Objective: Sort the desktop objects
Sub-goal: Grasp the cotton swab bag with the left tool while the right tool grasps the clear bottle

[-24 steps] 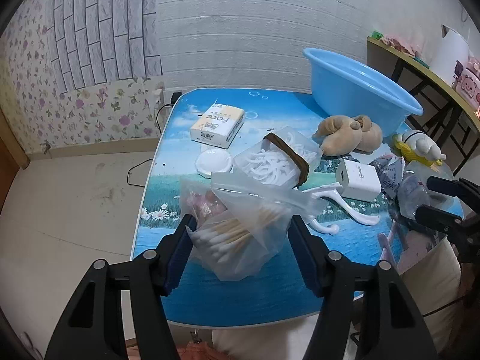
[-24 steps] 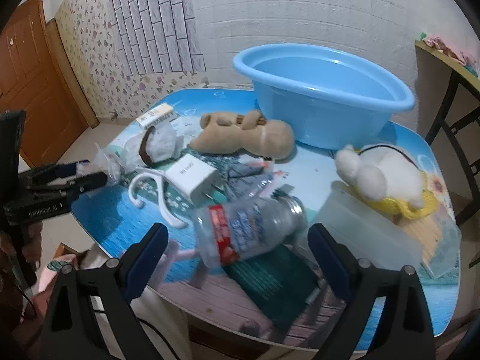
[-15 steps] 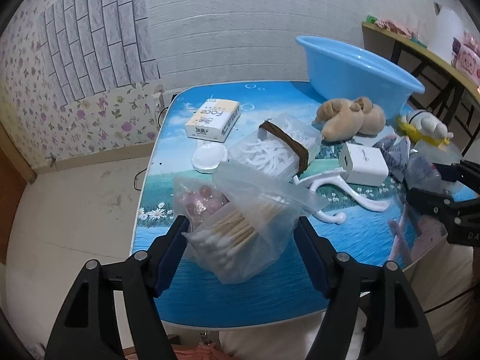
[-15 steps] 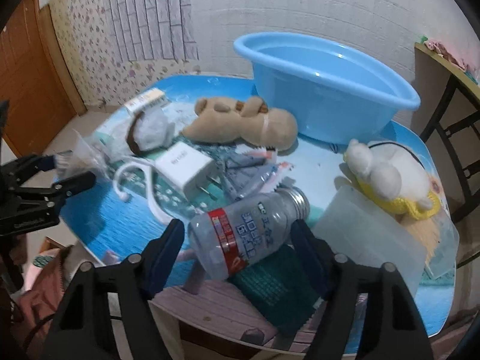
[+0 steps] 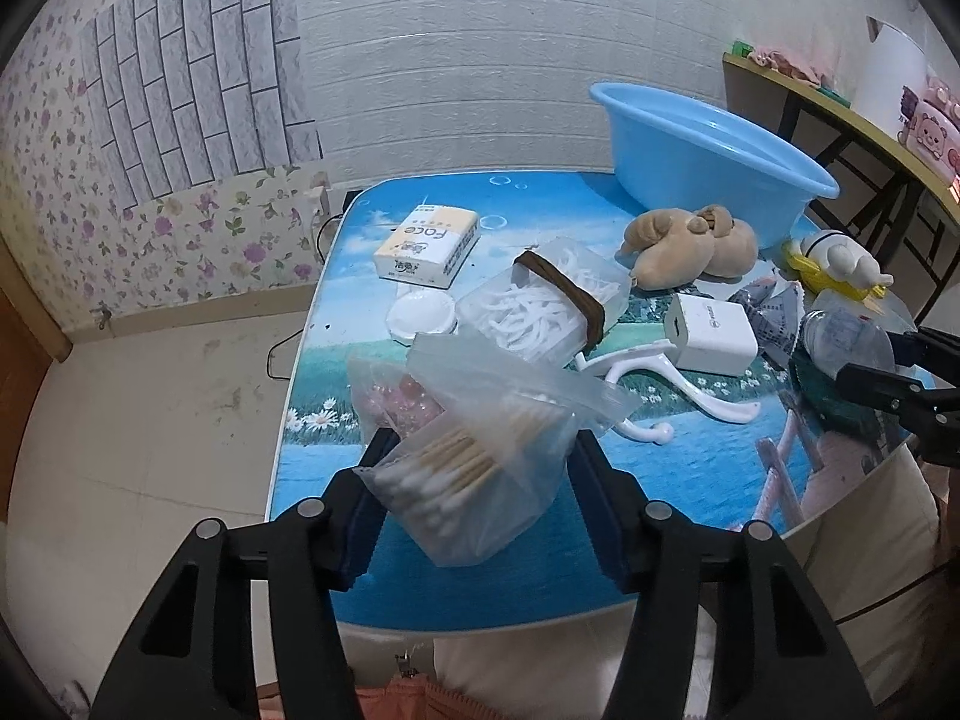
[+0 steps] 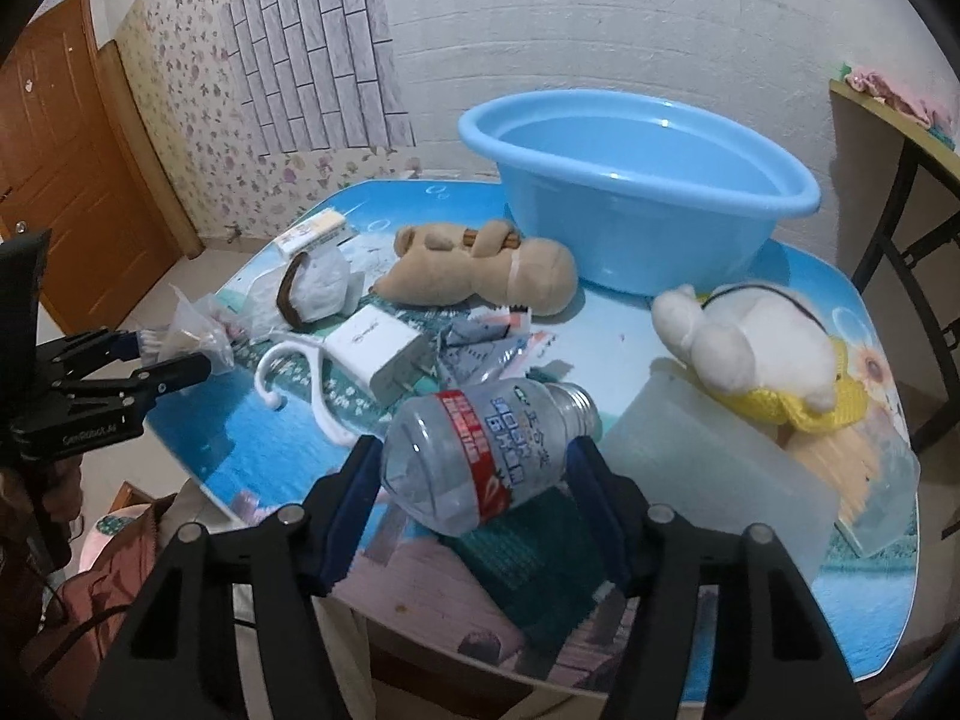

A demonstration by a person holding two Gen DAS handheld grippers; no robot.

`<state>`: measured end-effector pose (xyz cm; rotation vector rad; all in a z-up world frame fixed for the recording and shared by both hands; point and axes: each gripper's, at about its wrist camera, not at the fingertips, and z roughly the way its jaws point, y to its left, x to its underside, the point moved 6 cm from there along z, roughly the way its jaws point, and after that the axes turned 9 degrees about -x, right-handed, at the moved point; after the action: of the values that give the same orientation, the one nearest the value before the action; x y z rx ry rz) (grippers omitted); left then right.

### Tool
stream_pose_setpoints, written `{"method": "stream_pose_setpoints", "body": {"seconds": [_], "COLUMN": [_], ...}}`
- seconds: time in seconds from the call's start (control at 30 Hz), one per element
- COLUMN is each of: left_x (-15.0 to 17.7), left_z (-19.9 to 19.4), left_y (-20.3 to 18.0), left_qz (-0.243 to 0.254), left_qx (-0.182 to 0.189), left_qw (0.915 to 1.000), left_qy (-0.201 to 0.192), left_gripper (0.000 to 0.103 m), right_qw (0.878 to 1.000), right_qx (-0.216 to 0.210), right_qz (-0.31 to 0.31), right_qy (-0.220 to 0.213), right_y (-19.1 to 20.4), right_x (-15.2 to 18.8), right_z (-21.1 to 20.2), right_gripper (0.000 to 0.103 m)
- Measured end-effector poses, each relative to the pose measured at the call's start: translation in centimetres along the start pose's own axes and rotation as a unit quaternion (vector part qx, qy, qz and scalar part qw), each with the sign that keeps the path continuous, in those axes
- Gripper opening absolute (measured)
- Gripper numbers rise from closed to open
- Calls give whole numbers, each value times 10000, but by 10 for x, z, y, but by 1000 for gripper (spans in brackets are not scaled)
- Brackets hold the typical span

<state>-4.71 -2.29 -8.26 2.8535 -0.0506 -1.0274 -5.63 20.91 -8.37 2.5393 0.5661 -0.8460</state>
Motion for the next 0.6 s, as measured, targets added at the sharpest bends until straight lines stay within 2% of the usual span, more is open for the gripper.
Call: {"method": "stream_pose_setpoints", "body": {"seconds": [0.23, 0.47, 0.6], "left_x": [4, 6, 8], "left_z": [-3, 1, 5], "left_y": [-1, -2, -3], "left_qz": [20, 60, 107], "left_qx": [-112, -159, -164], "left_qw": [9999, 9998, 9997], "left_qy": [50, 118, 145], "left_gripper": [57, 58, 65], "right_qw": [9997, 9997, 9997], "right_qx": [152, 124, 143], "right_qz": [119, 159, 5], "right_qy": [148, 106, 172], "right_y": [-14, -15, -10], "right_x": [18, 19, 18], "right_z": [-9, -11, -3], "right_gripper": [61, 62, 62]}}
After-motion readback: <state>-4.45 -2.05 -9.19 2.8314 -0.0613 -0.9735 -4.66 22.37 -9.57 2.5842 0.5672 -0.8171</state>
